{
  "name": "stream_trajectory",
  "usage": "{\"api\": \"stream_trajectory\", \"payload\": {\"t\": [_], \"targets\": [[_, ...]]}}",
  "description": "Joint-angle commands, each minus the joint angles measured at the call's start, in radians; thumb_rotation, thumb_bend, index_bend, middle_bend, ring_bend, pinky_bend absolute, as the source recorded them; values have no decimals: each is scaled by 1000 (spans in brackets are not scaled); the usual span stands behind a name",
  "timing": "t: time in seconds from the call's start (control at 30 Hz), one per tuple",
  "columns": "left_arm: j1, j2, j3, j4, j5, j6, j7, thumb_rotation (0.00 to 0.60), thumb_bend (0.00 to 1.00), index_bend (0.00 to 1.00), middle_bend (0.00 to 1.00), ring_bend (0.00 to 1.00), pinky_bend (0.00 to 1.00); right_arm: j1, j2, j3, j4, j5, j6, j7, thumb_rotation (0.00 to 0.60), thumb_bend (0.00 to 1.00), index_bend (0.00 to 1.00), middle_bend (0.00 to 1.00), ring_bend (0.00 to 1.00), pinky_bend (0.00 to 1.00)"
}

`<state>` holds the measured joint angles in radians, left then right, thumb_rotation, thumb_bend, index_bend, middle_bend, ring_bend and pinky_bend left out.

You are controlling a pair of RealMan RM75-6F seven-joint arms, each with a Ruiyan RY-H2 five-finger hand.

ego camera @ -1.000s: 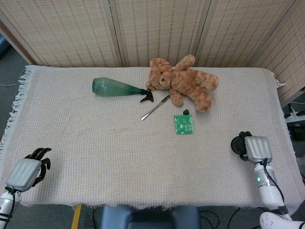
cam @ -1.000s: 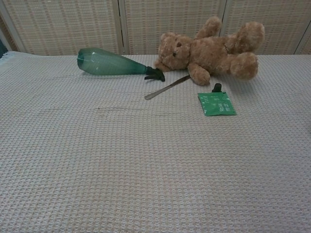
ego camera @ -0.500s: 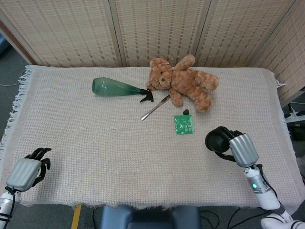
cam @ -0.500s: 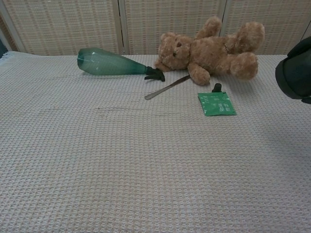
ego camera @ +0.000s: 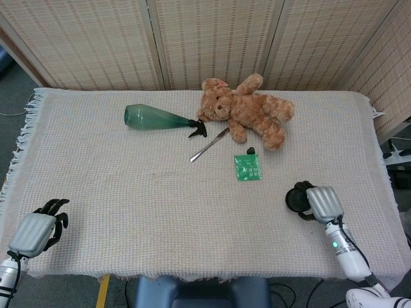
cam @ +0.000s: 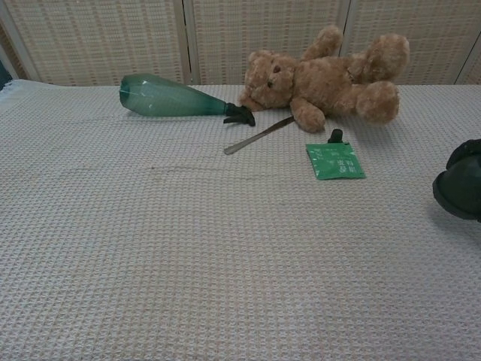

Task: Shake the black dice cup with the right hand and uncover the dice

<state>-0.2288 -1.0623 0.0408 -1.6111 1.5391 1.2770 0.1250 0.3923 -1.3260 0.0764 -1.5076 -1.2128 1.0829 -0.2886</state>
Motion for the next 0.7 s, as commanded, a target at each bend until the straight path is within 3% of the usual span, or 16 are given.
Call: {"api": "stream_trajectory", "payload": {"t": [0.03, 0.4, 0.47, 0.57, 0.7], "targets": [[-1, 0, -1, 0, -3, -3, 0, 600, 764, 567, 171, 143, 435, 58, 23, 33, -37, 117, -121, -47, 600, 92, 498, 444, 554, 618], [0, 3, -1, -3, -3, -1, 0, 600, 765, 569, 171, 143, 435, 149, -44, 60, 27, 323, -194, -168, 600, 92, 485, 444, 545, 618], [0, 4, 0, -2, -2, 0, -1, 600, 765, 569, 171, 143, 435, 154, -45, 58, 29, 337, -201, -168, 600, 92, 470, 428, 489, 615], [1, 4, 0, -2, 0, 2, -2, 600, 765, 569, 172, 143, 435, 160, -39, 50, 29, 340, -206, -166, 600, 92, 435, 313, 312, 611], [1, 4, 0, -2, -1, 2, -2, 600, 765, 570, 172, 143, 435, 158, -23, 39, 17, 320, -190, -159, 600, 90, 377, 205, 177, 593]]}}
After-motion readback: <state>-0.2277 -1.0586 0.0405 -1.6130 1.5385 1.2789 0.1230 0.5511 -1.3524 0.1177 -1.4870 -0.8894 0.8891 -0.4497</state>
